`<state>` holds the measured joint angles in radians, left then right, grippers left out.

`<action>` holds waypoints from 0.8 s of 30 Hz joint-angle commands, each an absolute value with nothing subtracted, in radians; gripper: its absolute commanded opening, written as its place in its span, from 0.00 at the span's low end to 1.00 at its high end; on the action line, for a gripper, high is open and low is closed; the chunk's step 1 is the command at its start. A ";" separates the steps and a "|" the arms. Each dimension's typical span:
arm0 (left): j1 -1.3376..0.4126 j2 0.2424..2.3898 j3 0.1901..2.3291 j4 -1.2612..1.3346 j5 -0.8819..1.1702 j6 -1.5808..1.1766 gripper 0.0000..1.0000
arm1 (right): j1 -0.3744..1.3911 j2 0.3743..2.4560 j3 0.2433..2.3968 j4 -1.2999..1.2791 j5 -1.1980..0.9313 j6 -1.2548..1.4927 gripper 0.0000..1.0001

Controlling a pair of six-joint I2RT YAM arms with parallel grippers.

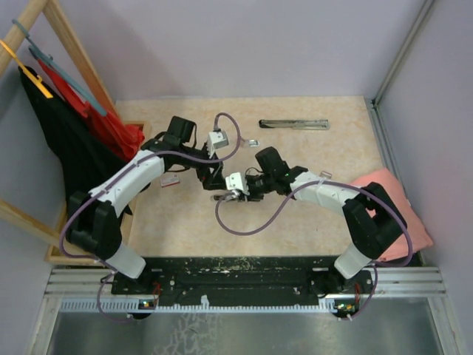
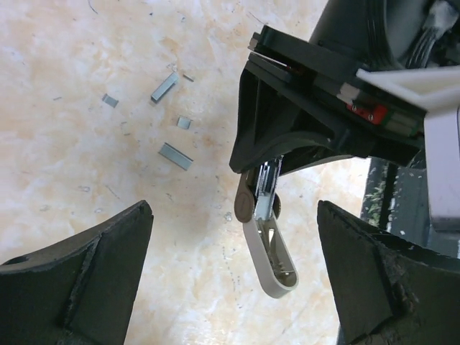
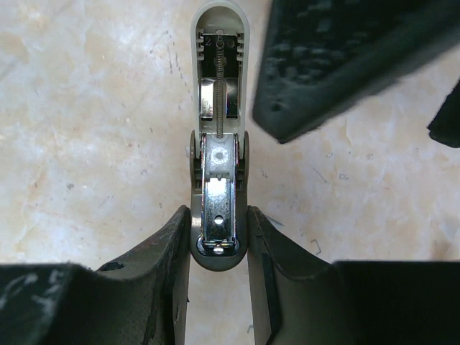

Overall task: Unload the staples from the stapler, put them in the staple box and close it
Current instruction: Place the stapler at the center of the board.

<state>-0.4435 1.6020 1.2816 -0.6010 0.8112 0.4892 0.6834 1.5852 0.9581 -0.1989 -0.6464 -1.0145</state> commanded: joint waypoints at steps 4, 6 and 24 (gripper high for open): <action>-0.477 1.470 1.138 -0.427 0.756 0.583 1.00 | 0.653 1.589 1.048 -0.173 -0.794 -0.842 0.00; -0.483 1.447 1.120 -0.422 0.752 0.599 1.00 | 0.636 1.588 1.050 -0.164 -0.820 -0.814 0.00; -0.491 1.390 1.067 -0.488 0.677 0.677 0.85 | 0.573 1.582 1.045 -0.150 -0.870 -0.774 0.00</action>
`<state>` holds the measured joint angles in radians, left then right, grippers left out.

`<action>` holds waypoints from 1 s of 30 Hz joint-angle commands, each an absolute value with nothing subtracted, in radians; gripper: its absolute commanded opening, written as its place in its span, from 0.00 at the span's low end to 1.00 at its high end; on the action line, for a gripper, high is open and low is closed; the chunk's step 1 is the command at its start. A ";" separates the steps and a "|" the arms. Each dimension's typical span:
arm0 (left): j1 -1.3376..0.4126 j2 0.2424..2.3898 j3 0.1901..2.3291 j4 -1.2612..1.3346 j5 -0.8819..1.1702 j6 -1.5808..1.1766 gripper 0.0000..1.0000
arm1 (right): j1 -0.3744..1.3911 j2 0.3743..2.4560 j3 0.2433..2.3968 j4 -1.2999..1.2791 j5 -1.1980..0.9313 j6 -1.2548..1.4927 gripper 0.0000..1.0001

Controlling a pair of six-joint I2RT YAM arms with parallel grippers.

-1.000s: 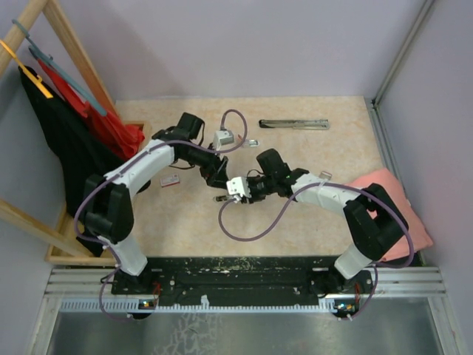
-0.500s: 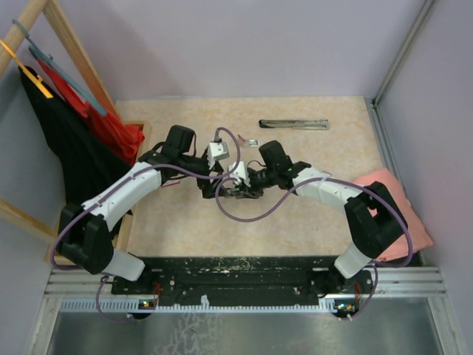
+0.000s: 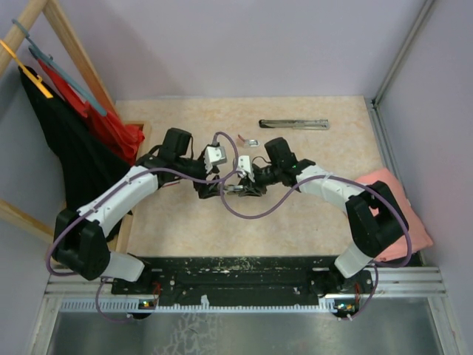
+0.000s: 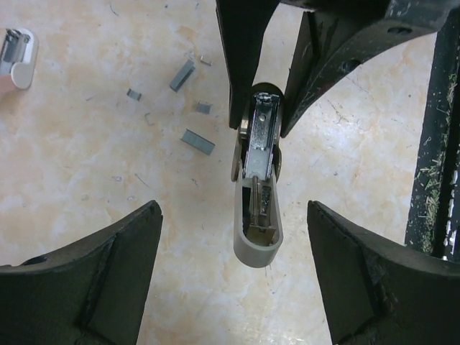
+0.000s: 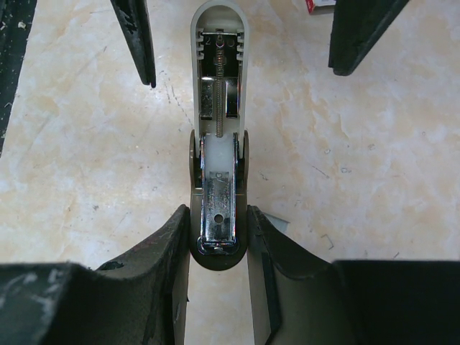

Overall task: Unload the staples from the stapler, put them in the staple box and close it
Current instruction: Place the stapler at the center of the board.

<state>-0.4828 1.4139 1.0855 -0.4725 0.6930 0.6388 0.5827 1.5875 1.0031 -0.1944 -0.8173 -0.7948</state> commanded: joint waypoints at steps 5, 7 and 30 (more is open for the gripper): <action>-0.509 1.387 1.065 -0.485 0.658 0.690 0.71 | 0.571 1.586 1.050 -0.159 -0.883 -0.768 0.00; -0.519 1.384 1.058 -0.485 0.652 0.700 0.66 | 0.568 1.587 1.051 -0.159 -0.886 -0.763 0.00; -0.535 1.384 1.057 -0.467 0.568 0.707 0.00 | 0.543 1.595 1.056 -0.148 -0.870 -0.738 0.43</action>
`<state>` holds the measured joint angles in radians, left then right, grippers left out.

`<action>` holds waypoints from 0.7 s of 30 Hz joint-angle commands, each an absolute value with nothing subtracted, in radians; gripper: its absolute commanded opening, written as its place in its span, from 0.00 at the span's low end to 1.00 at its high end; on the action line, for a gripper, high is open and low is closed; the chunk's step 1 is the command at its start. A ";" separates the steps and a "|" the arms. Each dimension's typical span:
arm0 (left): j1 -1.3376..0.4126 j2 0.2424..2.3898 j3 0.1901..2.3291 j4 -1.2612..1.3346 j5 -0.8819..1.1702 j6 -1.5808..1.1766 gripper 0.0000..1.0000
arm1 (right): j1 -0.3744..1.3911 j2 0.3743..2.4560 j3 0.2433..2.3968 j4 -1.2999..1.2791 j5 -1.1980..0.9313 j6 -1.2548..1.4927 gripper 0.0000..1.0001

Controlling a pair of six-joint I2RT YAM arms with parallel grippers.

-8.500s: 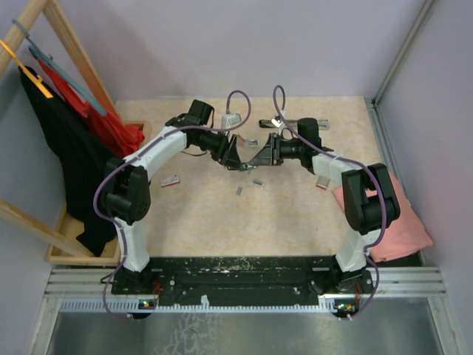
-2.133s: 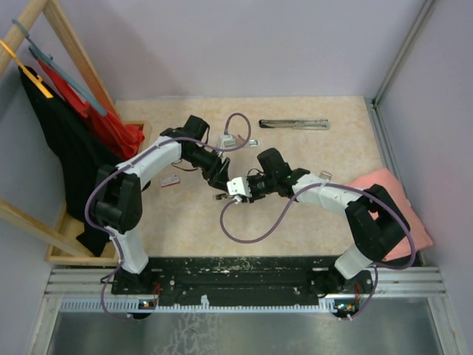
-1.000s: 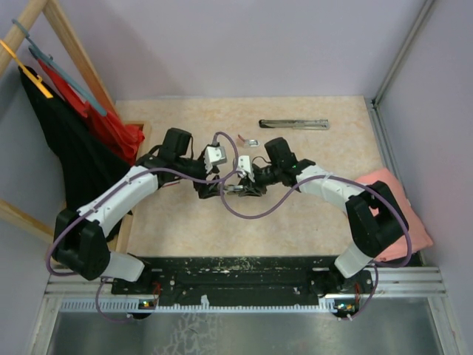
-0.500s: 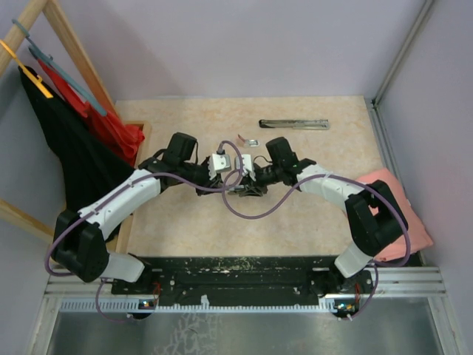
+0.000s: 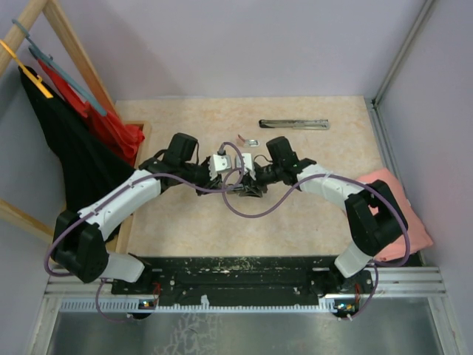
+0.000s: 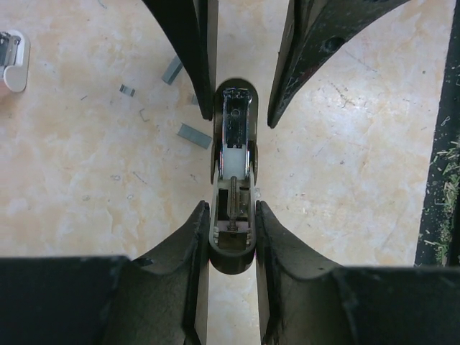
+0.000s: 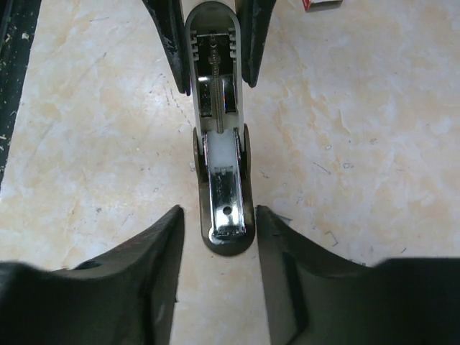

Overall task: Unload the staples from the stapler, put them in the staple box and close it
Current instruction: Place the stapler at the center of the board.

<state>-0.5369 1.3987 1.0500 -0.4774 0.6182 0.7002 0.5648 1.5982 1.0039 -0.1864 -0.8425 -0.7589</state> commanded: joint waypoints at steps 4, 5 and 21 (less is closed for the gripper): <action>-0.531 1.390 1.061 -0.463 0.562 0.724 0.00 | 0.528 1.588 1.043 -0.136 -0.865 -0.738 0.61; -0.529 1.391 1.063 -0.462 0.559 0.728 0.00 | 0.524 1.586 1.037 -0.128 -0.863 -0.737 0.64; -0.365 1.468 1.087 -0.413 0.588 0.901 0.00 | 0.356 1.566 1.003 -0.112 -0.937 -0.780 0.75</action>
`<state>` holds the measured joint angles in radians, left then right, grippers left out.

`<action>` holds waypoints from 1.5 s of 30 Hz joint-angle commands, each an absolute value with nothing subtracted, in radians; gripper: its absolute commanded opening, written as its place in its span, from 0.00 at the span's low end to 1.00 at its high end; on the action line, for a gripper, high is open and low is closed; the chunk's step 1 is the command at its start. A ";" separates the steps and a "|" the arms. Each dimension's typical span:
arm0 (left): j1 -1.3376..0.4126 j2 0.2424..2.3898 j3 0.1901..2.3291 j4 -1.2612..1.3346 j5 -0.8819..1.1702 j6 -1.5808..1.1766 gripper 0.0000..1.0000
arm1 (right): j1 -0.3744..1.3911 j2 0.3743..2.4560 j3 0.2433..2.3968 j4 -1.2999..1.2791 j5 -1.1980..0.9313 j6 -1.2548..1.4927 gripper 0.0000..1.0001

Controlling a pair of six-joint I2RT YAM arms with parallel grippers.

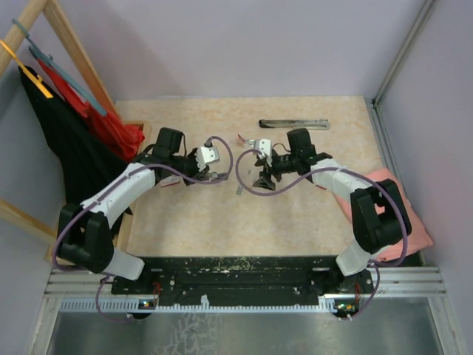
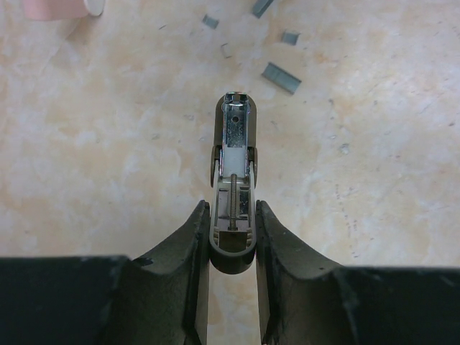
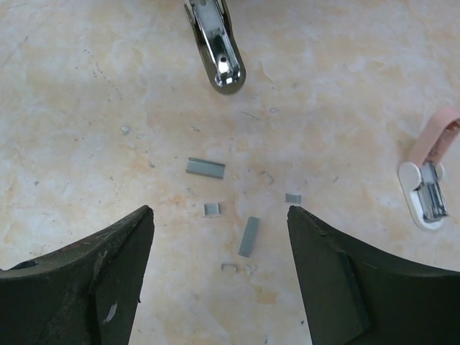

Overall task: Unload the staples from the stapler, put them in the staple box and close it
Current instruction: Place the stapler at the center of the board.

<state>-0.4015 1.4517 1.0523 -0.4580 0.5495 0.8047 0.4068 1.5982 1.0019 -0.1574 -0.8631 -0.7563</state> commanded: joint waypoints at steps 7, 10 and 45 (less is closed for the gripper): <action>-0.290 1.571 1.142 -0.415 0.628 1.026 0.00 | 0.265 1.569 0.991 -0.104 -0.971 -0.796 0.76; -0.235 1.631 1.192 -0.461 0.700 1.087 0.00 | 0.224 1.567 0.986 -0.099 -0.988 -0.799 0.76; -0.160 1.938 1.365 -0.486 0.726 1.397 0.11 | 0.178 1.583 0.979 -0.097 -1.032 -0.786 0.76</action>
<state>-0.1665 1.9137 1.3289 -0.4927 0.7273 1.3628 0.1802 1.5978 0.9794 -0.1200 -0.9821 -0.7822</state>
